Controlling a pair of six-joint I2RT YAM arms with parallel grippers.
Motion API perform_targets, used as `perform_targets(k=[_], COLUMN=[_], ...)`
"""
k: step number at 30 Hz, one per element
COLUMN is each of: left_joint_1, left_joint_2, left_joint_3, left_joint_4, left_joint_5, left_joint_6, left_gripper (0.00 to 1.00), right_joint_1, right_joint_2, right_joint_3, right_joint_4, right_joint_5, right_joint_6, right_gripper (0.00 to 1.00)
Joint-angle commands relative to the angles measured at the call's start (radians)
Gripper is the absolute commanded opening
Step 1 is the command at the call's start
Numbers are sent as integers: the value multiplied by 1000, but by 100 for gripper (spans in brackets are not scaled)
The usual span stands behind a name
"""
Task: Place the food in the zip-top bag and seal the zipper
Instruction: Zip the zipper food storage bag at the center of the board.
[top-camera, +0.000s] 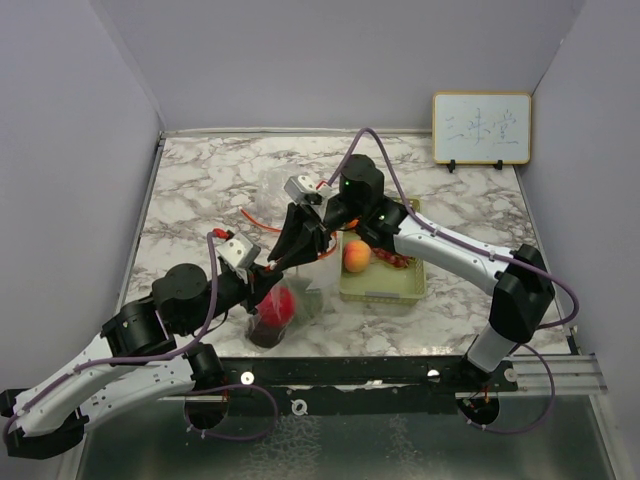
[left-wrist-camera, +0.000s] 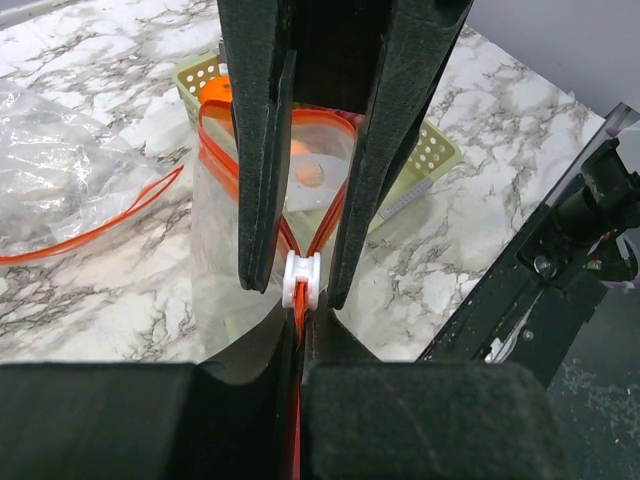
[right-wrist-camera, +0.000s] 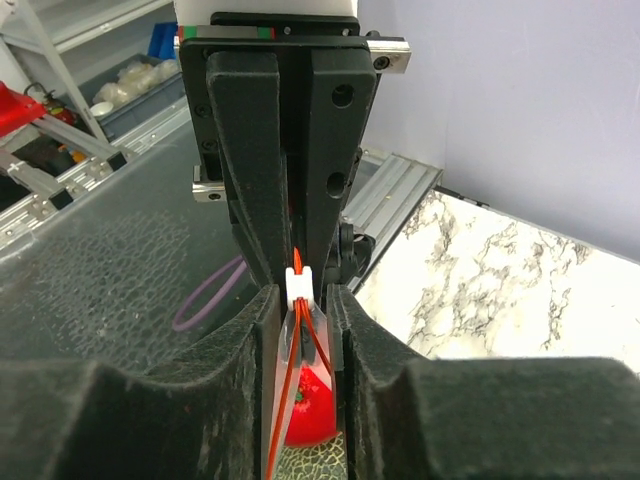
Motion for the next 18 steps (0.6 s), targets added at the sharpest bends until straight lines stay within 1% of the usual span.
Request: perform_targets(k=[1, 8, 9, 12, 13, 16, 18], left_joint_1=[-6, -6, -6, -6, -6, -6, -6], left_joint_2=[-9, -7, -8, -14, -17, -26, -36], left_joint_3=[-13, -19, -18, -17, -16, -7, 1], left_joint_4=[67, 69, 69, 68, 68, 60, 53], left_joint_5=[-21, -23, -23, -31, -32, -38, -44], left_joint_6=[3, 6, 5, 5, 4, 3, 2], left_gripper=[0, 0, 0, 0, 0, 0, 0], right_joint_1=[14, 21, 22, 23, 23, 22, 22], right_joint_2=[13, 21, 22, 20, 18, 11, 5], right_joint_3=[36, 46, 46, 45, 45, 48, 50], right_joint_4=[-1, 6, 0, -23, -40, -105, -168], right_joint_5=[-21, -31, -33, -32, -28, -14, 22], right_joint_6=[4, 13, 9, -8, -20, -65, -110], right_gripper=[24, 24, 21, 5, 3, 2, 2])
